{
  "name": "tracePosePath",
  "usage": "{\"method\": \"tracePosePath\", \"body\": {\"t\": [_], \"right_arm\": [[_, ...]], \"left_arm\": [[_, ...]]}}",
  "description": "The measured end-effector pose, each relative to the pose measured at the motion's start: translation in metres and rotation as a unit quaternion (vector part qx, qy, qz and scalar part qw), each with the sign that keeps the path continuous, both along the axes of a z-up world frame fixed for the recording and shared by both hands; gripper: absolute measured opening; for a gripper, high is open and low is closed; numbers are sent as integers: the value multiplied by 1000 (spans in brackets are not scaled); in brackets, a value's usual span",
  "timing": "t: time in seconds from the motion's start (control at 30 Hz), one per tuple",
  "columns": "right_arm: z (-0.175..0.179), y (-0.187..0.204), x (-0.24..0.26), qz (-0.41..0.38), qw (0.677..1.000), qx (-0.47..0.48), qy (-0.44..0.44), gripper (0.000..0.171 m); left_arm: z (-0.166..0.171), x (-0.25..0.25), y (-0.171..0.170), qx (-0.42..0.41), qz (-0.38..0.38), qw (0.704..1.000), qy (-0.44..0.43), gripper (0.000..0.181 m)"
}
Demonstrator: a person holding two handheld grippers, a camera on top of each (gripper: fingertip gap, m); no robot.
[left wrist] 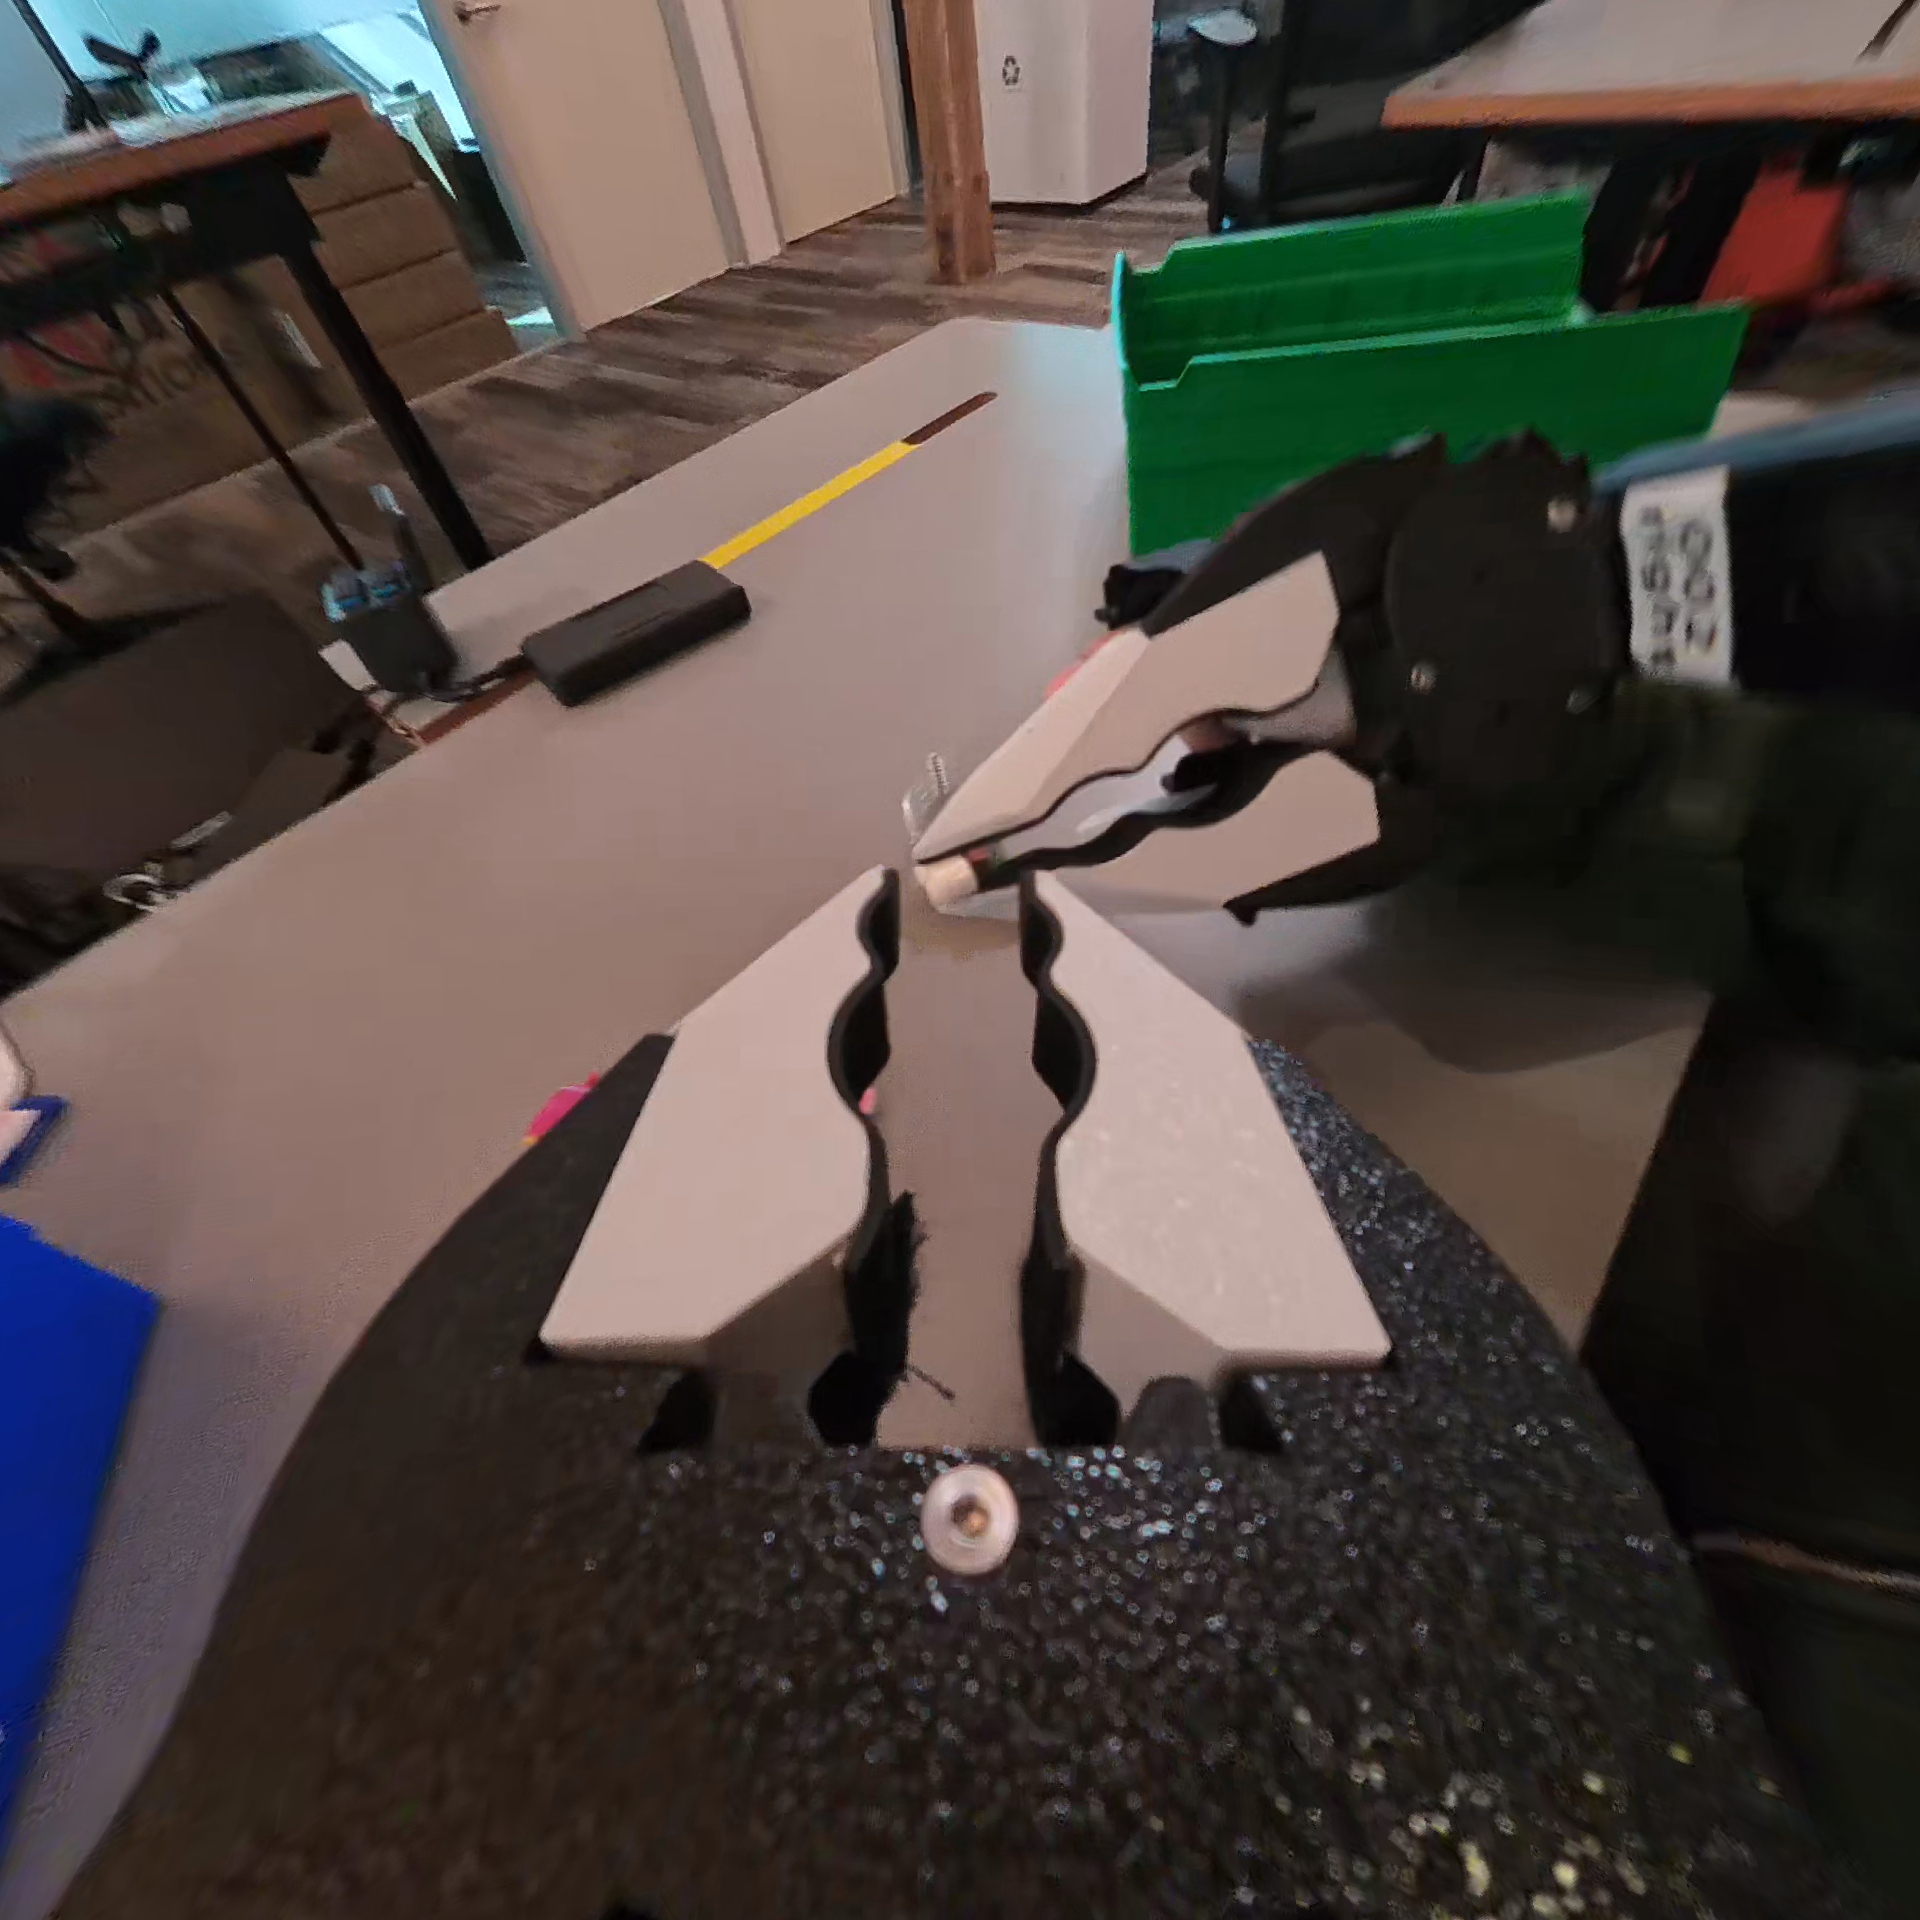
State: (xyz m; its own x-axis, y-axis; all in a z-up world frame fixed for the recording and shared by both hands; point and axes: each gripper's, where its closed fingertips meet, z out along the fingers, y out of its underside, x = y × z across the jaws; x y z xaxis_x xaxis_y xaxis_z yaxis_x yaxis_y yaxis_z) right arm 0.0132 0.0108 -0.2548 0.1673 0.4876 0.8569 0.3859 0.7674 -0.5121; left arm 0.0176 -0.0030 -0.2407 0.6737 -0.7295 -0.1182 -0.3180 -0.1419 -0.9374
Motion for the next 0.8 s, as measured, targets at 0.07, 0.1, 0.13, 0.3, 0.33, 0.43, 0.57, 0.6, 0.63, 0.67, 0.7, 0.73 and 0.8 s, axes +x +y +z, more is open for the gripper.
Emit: {"method": "tracePosePath", "body": {"t": [0.07, 0.1, 0.13, 0.3, 0.33, 0.43, 0.57, 0.6, 0.63, 0.67, 0.7, 0.73, 0.8], "right_arm": [[-1, -4, -3, -10, 999, 38, -10, 5], [-1, -6, -4, -10, 999, 48, -13, 5], [-1, -8, -5, -9, 998, 55, -13, 5], [0, -10, -6, -11, 997, 70, -8, 5], [-2, -9, -7, -11, 998, 65, -9, 5], [0, -4, -6, -13, 999, 39, 11, 12], [12, 40, 21, -88, 994, -32, 52, 20], [15, 53, 31, -108, 990, -56, 67, 20], [17, 67, 42, -126, 985, -79, 82, 20], [18, 80, 55, -144, 979, -103, 97, 20], [20, 92, 68, -159, 973, -126, 114, 21], [21, 102, 81, -168, 965, -151, 132, 21], [24, 118, 105, -169, 949, -205, 169, 23]], "left_arm": [[-2, 4, 1, -28, -9, 999, -40, 23], [-6, 5, 2, -47, -11, 998, -49, 25], [-11, 4, 3, -61, -8, 997, -47, 27], [-15, 4, 4, -62, -3, 997, -39, 8], [-17, 4, 5, -63, 6, 997, -32, 8], [-17, -7, 8, -49, 25, 998, 4, 8], [26, -112, 44, 50, 186, 978, 74, 8], [39, -151, 54, 68, 239, 964, 93, 8], [48, -189, 63, 69, 283, 951, 102, 8], [51, -225, 72, 56, 321, 940, 103, 8], [50, -257, 79, 30, 352, 930, 99, 8], [43, -283, 84, -8, 371, 925, 89, 8], [25, -334, 92, -80, 432, 896, 68, 70]]}}
